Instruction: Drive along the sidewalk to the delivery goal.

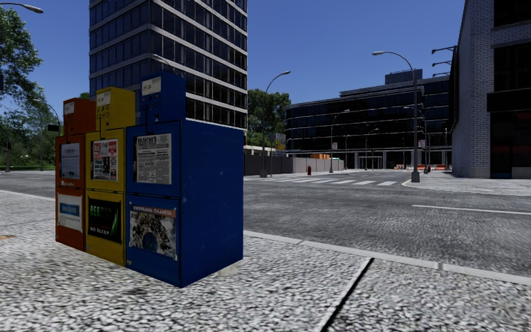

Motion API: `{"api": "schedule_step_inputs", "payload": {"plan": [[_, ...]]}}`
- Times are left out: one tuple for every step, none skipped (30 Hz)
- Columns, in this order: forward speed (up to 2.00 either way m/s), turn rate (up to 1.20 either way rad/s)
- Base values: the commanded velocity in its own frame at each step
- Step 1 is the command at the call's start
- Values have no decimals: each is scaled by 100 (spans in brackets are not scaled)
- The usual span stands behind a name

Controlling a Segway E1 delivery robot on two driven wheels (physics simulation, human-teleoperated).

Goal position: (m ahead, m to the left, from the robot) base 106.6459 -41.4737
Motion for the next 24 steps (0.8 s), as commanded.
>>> {"api": "schedule_step_inputs", "payload": {"plan": [[0,0],[0,0],[0,0],[0,0],[0,0],[0,0],[0,0],[0,0],[0,0],[0,0],[0,0],[0,0],[0,0],[0,0],[0,0],[0,0],[0,0],[0,0],[0,0],[0,0],[0,0],[0,0],[0,0],[0,0]]}}
